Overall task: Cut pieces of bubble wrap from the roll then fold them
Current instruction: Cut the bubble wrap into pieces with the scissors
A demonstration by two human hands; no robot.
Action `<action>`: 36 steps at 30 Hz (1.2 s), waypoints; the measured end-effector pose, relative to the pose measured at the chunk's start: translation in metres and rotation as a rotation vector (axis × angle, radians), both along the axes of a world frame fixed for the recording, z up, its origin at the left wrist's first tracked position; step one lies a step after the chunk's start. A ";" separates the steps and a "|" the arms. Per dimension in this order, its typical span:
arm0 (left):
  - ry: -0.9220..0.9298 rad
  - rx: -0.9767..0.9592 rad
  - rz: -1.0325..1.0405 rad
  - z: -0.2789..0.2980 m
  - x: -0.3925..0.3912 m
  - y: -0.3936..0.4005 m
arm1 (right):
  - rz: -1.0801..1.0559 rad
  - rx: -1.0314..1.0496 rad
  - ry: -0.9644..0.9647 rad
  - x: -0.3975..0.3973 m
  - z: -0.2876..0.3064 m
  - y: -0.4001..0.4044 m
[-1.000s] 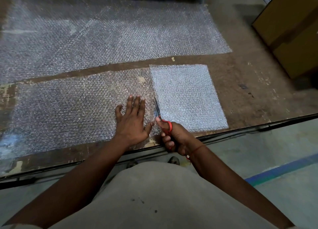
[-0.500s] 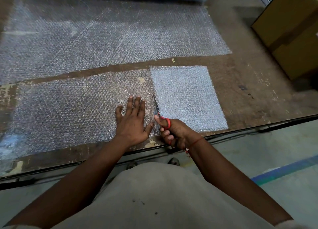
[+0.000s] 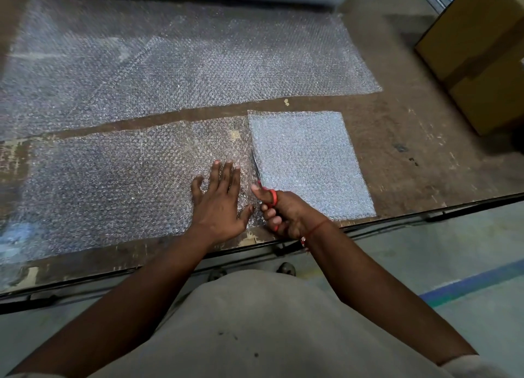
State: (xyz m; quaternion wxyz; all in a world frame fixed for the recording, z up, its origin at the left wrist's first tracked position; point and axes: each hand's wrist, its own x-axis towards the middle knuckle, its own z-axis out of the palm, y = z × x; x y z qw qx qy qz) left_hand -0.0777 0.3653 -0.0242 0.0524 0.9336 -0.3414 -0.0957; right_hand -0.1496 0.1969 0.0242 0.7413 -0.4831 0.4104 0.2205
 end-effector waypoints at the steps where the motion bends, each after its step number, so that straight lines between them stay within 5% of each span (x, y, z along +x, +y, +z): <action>1: -0.002 -0.001 0.000 0.000 0.000 0.000 | -0.019 0.013 -0.010 0.000 0.000 0.000; 10: -0.002 -0.009 -0.001 -0.002 0.000 0.001 | 0.159 -0.066 0.101 0.012 0.016 -0.008; 36: 0.001 0.035 -0.003 0.002 0.001 0.001 | 0.161 -0.074 0.062 0.034 0.010 -0.011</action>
